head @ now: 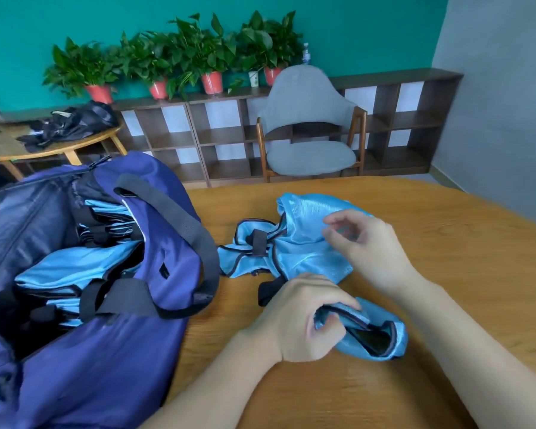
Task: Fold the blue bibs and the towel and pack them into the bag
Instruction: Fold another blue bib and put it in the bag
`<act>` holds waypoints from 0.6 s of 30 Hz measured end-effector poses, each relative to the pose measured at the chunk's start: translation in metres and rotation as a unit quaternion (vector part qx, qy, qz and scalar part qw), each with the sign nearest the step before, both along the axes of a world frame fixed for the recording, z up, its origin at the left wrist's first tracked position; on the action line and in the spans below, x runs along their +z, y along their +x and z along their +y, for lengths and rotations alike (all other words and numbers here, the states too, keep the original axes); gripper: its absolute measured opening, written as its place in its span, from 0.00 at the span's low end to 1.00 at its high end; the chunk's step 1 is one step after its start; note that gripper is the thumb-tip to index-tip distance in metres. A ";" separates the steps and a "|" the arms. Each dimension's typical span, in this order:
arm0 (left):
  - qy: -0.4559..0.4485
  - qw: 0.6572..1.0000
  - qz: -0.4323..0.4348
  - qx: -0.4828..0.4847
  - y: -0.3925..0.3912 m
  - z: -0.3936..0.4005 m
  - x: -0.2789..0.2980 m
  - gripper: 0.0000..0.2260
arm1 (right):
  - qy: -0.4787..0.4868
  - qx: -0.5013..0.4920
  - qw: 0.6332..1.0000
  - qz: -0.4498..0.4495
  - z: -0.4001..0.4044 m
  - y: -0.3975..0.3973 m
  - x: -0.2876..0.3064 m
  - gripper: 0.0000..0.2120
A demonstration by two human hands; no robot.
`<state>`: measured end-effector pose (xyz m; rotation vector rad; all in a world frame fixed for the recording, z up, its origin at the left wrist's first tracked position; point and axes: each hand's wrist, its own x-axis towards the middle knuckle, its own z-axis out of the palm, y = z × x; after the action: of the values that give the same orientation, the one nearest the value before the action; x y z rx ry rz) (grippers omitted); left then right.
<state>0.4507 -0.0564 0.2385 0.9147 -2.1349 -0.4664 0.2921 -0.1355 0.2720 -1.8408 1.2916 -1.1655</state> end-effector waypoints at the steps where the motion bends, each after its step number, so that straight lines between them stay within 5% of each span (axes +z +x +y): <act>1: -0.010 0.999 0.033 0.013 0.003 -0.001 0.000 0.14 | 0.007 0.012 0.999 0.043 -0.009 0.009 0.000 0.11; 4: -0.077 0.988 0.104 0.089 0.012 -0.008 -0.002 0.12 | 0.032 0.040 0.985 0.166 -0.030 0.029 -0.010 0.27; 7: -0.119 0.968 0.129 0.182 0.024 -0.020 -0.006 0.09 | 0.051 0.049 0.968 0.239 -0.039 0.030 -0.027 0.18; 9: -0.113 0.955 0.146 0.230 0.028 -0.027 -0.006 0.11 | 0.013 0.034 0.987 0.154 -0.040 0.025 -0.036 0.04; 12: -0.113 0.926 0.159 0.323 0.032 -0.041 -0.010 0.12 | 0.013 0.017 0.997 -0.081 -0.030 0.014 -0.033 0.04; 15: -0.083 0.915 0.084 0.385 0.037 -0.050 -0.016 0.15 | 0.060 -0.006 0.959 -0.276 -0.020 -0.012 -0.029 0.04; 18: 0.014 0.917 0.036 0.397 0.039 -0.051 -0.018 0.22 | 0.110 -0.013 0.919 -0.378 -0.012 -0.045 -0.026 0.03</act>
<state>0.4896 -0.1070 0.2204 1.6325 -1.5068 -0.1053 0.2475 -0.1479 0.2455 -1.0320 0.9337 -1.4711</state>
